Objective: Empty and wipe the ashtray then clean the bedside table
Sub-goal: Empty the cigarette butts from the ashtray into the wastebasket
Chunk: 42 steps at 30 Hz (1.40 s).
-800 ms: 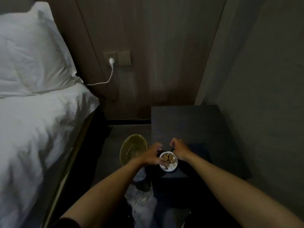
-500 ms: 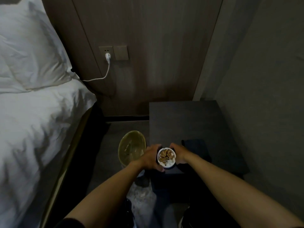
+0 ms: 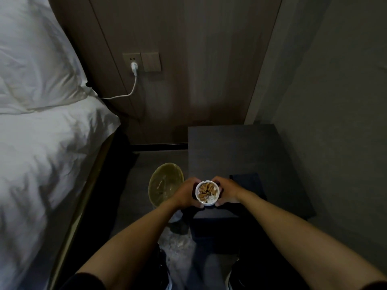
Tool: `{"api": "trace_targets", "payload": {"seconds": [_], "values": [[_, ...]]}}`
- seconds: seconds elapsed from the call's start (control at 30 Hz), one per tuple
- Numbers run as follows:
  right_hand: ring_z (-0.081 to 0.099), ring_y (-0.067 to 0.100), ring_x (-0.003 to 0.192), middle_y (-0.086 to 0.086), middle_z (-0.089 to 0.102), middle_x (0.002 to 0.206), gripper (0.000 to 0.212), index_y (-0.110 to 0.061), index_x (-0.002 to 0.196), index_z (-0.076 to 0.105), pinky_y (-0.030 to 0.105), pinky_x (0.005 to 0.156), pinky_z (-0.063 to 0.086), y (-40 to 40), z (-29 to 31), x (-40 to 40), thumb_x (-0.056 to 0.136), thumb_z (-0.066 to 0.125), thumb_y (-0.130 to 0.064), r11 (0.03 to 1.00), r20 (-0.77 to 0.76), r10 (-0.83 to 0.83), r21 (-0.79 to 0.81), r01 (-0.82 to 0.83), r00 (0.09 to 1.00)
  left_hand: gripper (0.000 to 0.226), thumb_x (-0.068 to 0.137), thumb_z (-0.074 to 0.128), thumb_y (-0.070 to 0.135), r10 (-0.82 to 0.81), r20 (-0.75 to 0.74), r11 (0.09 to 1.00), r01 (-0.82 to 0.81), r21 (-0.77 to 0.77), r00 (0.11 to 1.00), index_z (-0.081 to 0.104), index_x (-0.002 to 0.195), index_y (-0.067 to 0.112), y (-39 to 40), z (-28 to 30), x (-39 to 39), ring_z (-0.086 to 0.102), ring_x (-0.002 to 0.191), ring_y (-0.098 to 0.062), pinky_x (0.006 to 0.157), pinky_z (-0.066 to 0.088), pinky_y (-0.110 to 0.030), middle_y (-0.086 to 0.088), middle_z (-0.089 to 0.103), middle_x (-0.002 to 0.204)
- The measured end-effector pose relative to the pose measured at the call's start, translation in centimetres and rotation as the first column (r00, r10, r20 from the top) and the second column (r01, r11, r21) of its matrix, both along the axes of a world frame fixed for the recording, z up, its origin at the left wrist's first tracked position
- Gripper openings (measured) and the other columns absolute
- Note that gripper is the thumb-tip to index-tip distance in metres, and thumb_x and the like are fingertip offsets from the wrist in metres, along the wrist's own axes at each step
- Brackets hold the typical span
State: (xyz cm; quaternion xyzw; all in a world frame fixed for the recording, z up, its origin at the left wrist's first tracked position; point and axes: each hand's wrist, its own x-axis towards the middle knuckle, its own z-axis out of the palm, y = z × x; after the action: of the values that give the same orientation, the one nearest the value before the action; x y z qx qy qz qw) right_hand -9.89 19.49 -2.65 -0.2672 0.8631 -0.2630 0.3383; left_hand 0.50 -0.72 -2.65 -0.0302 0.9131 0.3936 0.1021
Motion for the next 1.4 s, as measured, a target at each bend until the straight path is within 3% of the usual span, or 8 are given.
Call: {"api": "trace_targets", "payload": {"seconds": [0.1, 0.33, 0.57, 0.8, 0.93, 1.03, 1.13, 1.4], "values": [[0.067, 0.017, 0.100, -0.004, 0.069, 0.106, 0.076, -0.023, 0.117, 0.060, 0.039, 0.080, 0.061, -0.7, 0.4, -0.3, 0.051, 0.094, -0.009, 0.997, 0.066, -0.048, -0.056, 0.051, 0.997, 0.073, 0.053, 0.094, 0.034, 0.033, 0.000, 0.998, -0.033, 0.061, 0.999, 0.060, 0.116, 0.022, -1.5, -0.5, 0.1, 0.064, 0.106, -0.011, 0.092, 0.055, -0.042, 0.005, 0.066, 0.116], [0.068, 0.024, 0.105, 0.002, 0.071, 0.106, 0.073, -0.018, 0.116, 0.062, 0.047, 0.092, 0.058, -4.6, 1.8, -0.3, 0.051, 0.094, -0.005, 0.986, 0.166, -0.054, -0.145, 0.078, 0.985, 0.075, 0.058, 0.095, 0.015, 0.150, 0.035, 0.974, -0.154, 0.169, 0.988, 0.058, 0.123, 0.021, -5.1, 0.1, 0.9, 0.067, 0.107, -0.011, 0.093, 0.058, -0.036, 0.004, 0.068, 0.118], [0.069, 0.014, 0.104, 0.000, 0.073, 0.110, 0.071, -0.024, 0.115, 0.063, 0.042, 0.095, 0.057, -9.7, 2.1, 0.0, 0.053, 0.095, -0.020, 0.979, 0.193, 0.012, -0.203, 0.028, 0.981, 0.073, 0.064, 0.092, 0.001, 0.253, 0.004, 0.948, -0.249, 0.198, 0.967, 0.059, 0.129, 0.005, -8.7, 0.7, 2.2, 0.061, 0.088, 0.004, 0.071, 0.048, -0.004, 0.003, 0.065, 0.108], [0.062, 0.008, 0.095, -0.012, 0.064, 0.099, 0.056, -0.024, 0.114, 0.060, 0.020, 0.079, 0.050, -14.8, 2.0, 1.5, 0.068, 0.091, -0.015, 0.981, 0.120, 0.077, -0.189, -0.053, 0.990, 0.077, 0.061, 0.095, 0.004, 0.413, 0.023, 0.886, -0.407, 0.220, 0.911, 0.058, 0.128, 0.006, -12.6, -0.2, 4.8, 0.065, 0.094, -0.009, 0.073, 0.050, -0.008, 0.000, 0.067, 0.110], [0.068, 0.018, 0.100, -0.003, 0.071, 0.103, 0.057, -0.024, 0.107, 0.064, 0.034, 0.086, 0.059, -16.9, 0.4, 2.4, 0.060, 0.095, -0.014, 0.981, 0.149, 0.027, -0.193, 0.003, 0.988, 0.070, 0.061, 0.094, 0.002, 0.465, 0.100, 0.836, -0.474, 0.275, 0.879, 0.059, 0.122, 0.007, -14.4, -2.2, 5.7, 0.067, 0.085, 0.001, 0.070, 0.051, -0.011, 0.001, 0.068, 0.107], [0.068, 0.017, 0.094, 0.001, 0.068, 0.107, 0.061, -0.014, 0.116, 0.060, 0.018, 0.059, 0.056, -18.4, -0.8, 2.8, 0.064, 0.093, -0.008, 0.980, 0.216, -0.014, -0.191, 0.057, 0.976, 0.075, 0.056, 0.096, 0.011, 0.492, 0.168, 0.786, -0.519, 0.336, 0.854, 0.060, 0.122, 0.004, -15.4, -3.8, 6.0, 0.069, 0.088, -0.007, 0.071, 0.055, -0.018, -0.006, 0.070, 0.112], [0.067, 0.018, 0.088, 0.009, 0.064, 0.113, 0.064, -0.007, 0.126, 0.050, 0.023, 0.044, 0.052, -19.4, -1.6, 3.4, 0.074, 0.085, 0.001, 0.974, 0.354, -0.073, -0.174, 0.142, 0.932, 0.087, 0.046, 0.094, 0.033, 0.520, 0.201, 0.734, -0.555, 0.390, 0.830, 0.062, 0.123, 0.007, -16.1, -6.0, 6.1, 0.072, 0.100, -0.021, 0.083, 0.061, -0.033, -0.009, 0.073, 0.116], [0.068, 0.017, 0.093, 0.004, 0.067, 0.113, 0.050, -0.022, 0.122, 0.052, 0.030, 0.062, 0.059, -21.0, -4.6, 4.3, 0.084, 0.077, -0.004, 0.942, 0.563, -0.191, -0.125, 0.311, 0.804, 0.087, 0.047, 0.089, 0.036, 0.558, 0.275, 0.640, -0.617, 0.458, 0.783, 0.060, 0.126, 0.011, -16.5, -9.7, 6.0, 0.067, 0.109, -0.026, 0.096, 0.056, -0.041, -0.014, 0.069, 0.121]]}}
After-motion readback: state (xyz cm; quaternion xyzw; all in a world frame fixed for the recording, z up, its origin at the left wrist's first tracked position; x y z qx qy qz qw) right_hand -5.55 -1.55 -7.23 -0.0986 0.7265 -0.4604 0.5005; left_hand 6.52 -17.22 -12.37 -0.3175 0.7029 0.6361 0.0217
